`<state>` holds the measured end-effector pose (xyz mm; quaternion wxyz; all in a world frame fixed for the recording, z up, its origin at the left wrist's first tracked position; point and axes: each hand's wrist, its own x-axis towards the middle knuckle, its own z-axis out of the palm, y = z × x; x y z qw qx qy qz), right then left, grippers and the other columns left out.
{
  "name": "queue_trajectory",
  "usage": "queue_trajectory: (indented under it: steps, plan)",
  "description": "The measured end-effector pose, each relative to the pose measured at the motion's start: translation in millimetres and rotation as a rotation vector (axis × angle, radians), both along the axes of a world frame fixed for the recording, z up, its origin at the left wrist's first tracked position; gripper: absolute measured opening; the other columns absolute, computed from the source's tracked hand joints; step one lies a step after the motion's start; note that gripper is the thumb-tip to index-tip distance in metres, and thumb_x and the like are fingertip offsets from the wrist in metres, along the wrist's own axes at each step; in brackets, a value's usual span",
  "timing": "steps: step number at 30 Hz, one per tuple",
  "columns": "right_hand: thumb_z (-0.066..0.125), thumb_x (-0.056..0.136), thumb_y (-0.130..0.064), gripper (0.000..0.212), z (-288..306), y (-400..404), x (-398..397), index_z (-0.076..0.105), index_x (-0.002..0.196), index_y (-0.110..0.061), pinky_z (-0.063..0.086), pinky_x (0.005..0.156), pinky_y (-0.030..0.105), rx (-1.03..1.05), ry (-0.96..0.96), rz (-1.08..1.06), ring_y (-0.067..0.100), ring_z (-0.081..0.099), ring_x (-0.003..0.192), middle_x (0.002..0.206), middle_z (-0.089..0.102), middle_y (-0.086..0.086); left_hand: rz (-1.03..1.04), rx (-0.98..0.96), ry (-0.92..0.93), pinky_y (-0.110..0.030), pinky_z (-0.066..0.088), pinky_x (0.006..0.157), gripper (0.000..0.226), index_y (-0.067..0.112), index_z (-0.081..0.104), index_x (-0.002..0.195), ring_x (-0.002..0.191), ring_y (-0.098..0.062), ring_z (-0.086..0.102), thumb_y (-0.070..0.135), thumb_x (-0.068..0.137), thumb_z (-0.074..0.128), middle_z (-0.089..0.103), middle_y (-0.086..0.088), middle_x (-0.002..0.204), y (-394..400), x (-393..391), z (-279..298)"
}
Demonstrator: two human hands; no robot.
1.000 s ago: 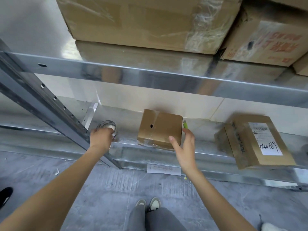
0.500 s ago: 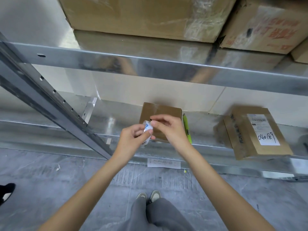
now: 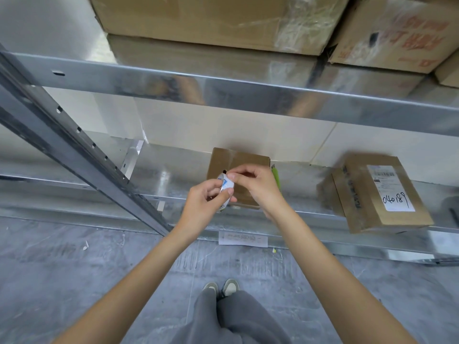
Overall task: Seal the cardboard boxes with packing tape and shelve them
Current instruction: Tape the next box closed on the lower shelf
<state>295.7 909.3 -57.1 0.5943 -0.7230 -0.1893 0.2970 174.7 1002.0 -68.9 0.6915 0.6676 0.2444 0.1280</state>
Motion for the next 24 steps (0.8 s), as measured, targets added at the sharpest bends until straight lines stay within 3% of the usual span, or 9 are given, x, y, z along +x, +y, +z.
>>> queue_trajectory:
  steps: [5,8,10,13,17,21,24]
  plan:
    - [0.067,0.086,-0.003,0.005,-3.0,1.5,-0.8,0.071,0.085,-0.004,0.049,0.074,0.019,-0.055,-0.041,-0.056,0.011,0.063,0.078,0.082,0.070,0.004,-0.029,0.025,-0.022,-0.012,0.043,0.061,0.013,0.004,0.065,0.101,0.066,-0.005,0.061,0.014,0.096,0.059,0.072,-0.004,0.074,-5.0,1.8,-0.7]
    - [0.064,0.088,-0.005,0.009,-2.3,4.4,0.9,0.069,0.082,-0.009,0.047,0.075,0.024,-0.110,-0.112,-0.056,0.014,0.061,0.079,0.081,0.068,0.001,-0.042,0.009,-0.037,-0.017,0.047,0.066,0.012,0.004,0.062,0.103,0.069,-0.015,0.065,0.013,0.098,0.055,0.071,-0.003,0.073,-7.8,4.6,0.0]
    - [0.063,0.089,-0.007,0.009,-1.5,5.7,2.0,0.067,0.082,-0.010,0.046,0.074,0.025,-0.146,-0.160,-0.029,0.014,0.060,0.079,0.081,0.067,0.000,-0.060,-0.018,-0.030,-0.026,0.050,0.065,0.015,0.001,0.057,0.106,0.059,-0.022,0.064,0.013,0.101,0.050,0.069,-0.007,0.070,-9.1,5.9,-0.5]
    - [0.061,0.091,-0.009,0.010,-1.3,4.5,2.5,0.065,0.082,-0.011,0.042,0.069,0.017,-0.194,-0.228,0.016,0.008,0.057,0.075,0.077,0.063,-0.007,-0.092,-0.015,0.000,-0.036,0.047,0.060,0.015,0.005,0.053,0.106,0.048,-0.026,0.056,0.018,0.103,0.047,0.067,-0.010,0.063,-8.2,6.0,-3.3]
    - [0.060,0.092,-0.008,0.014,-4.9,-2.0,0.3,0.060,0.079,-0.014,0.036,0.060,0.010,-0.245,-0.372,0.042,-0.001,0.050,0.066,0.071,0.056,-0.014,-0.130,-0.008,0.018,-0.029,0.046,0.054,0.015,0.008,0.055,0.106,0.045,-0.022,0.055,0.020,0.102,0.048,0.067,-0.012,0.063,-9.7,4.5,-2.6]
    - [0.065,0.088,-0.004,0.017,-2.3,-13.3,3.0,0.066,0.075,-0.015,0.042,0.064,0.010,-0.145,-0.247,0.035,-0.007,0.055,0.062,0.071,0.064,-0.010,-0.146,-0.012,-0.014,-0.034,0.046,0.057,0.018,0.004,0.054,0.108,0.047,-0.024,0.054,0.019,0.103,0.047,0.064,-0.010,0.062,-11.6,0.6,-3.7]
    - [0.066,0.087,0.000,0.007,5.3,-21.4,10.0,0.071,0.086,-0.005,0.047,0.068,0.010,-0.108,-0.147,0.115,-0.005,0.062,0.066,0.078,0.068,0.000,-0.160,-0.006,-0.031,-0.035,0.046,0.060,0.018,0.001,0.053,0.110,0.051,-0.026,0.053,0.016,0.103,0.046,0.064,-0.008,0.061,-12.7,-2.8,-3.2]
